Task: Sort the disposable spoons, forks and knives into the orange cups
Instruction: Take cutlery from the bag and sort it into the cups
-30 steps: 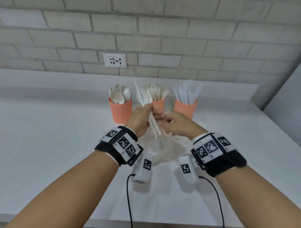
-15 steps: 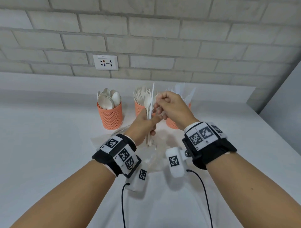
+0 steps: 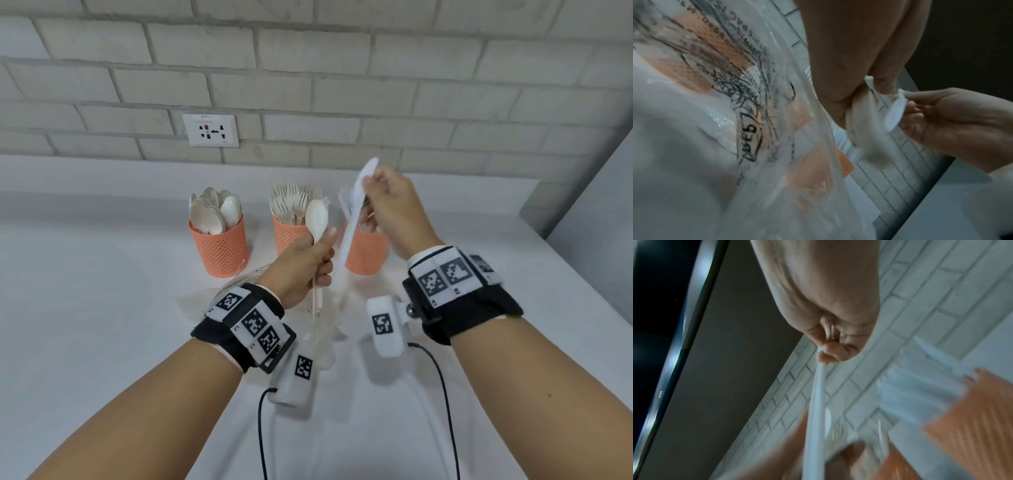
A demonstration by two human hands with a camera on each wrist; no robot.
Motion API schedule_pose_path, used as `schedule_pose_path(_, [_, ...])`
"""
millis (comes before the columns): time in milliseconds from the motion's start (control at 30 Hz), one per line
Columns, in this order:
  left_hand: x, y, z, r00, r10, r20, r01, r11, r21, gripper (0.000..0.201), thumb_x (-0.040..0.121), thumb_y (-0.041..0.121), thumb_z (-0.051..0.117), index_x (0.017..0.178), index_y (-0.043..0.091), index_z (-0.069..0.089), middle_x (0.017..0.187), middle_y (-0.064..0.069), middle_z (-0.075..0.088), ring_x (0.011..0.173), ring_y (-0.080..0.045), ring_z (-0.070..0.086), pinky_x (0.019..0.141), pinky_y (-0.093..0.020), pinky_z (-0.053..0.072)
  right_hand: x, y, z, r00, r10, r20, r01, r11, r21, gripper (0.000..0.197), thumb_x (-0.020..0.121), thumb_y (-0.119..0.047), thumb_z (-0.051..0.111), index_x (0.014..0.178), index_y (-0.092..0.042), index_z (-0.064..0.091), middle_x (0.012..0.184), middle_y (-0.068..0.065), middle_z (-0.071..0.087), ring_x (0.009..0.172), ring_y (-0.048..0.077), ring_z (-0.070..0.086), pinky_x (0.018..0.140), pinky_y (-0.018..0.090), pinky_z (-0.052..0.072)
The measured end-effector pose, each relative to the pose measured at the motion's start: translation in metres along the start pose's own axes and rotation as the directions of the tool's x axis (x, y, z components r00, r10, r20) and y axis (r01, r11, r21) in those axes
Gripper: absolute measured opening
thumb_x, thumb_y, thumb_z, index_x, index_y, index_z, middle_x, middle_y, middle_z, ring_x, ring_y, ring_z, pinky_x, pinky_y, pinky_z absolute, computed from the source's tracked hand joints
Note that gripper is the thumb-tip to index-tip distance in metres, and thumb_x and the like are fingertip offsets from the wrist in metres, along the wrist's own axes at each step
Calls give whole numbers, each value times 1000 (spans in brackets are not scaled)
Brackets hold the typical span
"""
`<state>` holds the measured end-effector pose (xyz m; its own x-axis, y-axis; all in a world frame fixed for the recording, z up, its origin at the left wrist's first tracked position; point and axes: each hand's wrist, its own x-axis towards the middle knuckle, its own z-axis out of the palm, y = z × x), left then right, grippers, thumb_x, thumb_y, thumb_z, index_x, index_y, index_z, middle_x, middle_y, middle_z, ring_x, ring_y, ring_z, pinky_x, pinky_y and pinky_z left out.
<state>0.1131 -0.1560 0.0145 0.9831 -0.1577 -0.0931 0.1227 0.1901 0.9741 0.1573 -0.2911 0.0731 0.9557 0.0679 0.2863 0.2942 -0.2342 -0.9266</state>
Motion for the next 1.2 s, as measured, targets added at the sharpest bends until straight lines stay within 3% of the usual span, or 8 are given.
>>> schedule_pose_path(200, [3,4,-2,998,-49,-35,45,992,-122,17,101,22,38,97,11,51,61,1,43,42,-7,38,43,-19,35,33,-1,-44,843,-429,-326,288,870,-400,19,92,-13,39,93,4,48,77,12,54,73,36,60,66,45,47])
schedule_pose_path(367, [1,6,0,1000,1,14,0,1000,-27,28,101,26,34,90,13,56,59,3,57,48,-10,51,51,-23,45,44,44,-37,939,-248,-237,98,855,-509,13,92,-8,44,91,3,51,86,22,62,76,30,56,66,34,42])
schedule_pose_path(600, [0,12,-4,999,39,6,-39,998,39,26,101,26,36,93,12,56,61,5,62,44,-9,52,49,-21,45,49,63,-28,1000,-13,-1,7,641,-767,27,93,-8,43,105,2,64,120,22,50,115,35,38,94,40,35])
schedule_pose_path(700, [3,12,-5,998,55,-12,-54,998,42,25,101,26,35,94,11,54,59,4,58,42,-11,49,48,-24,42,49,41,-22,984,-173,-30,102,698,-708,41,88,2,43,128,-2,52,128,22,44,121,35,39,101,35,32])
schedule_pose_path(800, [4,13,-5,998,62,-5,-62,998,14,27,102,26,33,94,10,54,58,3,59,42,-12,49,49,-25,42,38,12,-2,943,-327,-61,262,842,-472,31,88,-2,48,116,0,58,108,15,54,98,25,53,89,31,41])
schedule_pose_path(967, [2,18,-4,997,80,9,-80,997,-11,33,103,26,29,98,6,56,66,-2,69,46,-13,58,50,-24,49,20,1,31,952,36,304,48,964,-263,15,84,-8,56,78,4,61,70,11,55,68,18,51,68,31,40])
schedule_pose_path(1100, [1,19,-10,992,46,-121,-52,998,-47,36,102,21,33,115,-6,54,87,-13,67,68,-21,66,64,-31,57,19,0,35,992,-84,99,108,956,-272,20,85,-5,52,67,3,51,61,14,52,58,21,48,57,23,41])
schedule_pose_path(1200, [1,19,-15,973,61,-223,-68,997,-25,36,100,16,38,121,-11,51,99,-21,60,84,-30,63,82,-45,56,13,-10,37,972,-226,58,233,917,-325,32,86,-3,49,58,-14,38,53,-2,38,49,9,33,48,14,33])
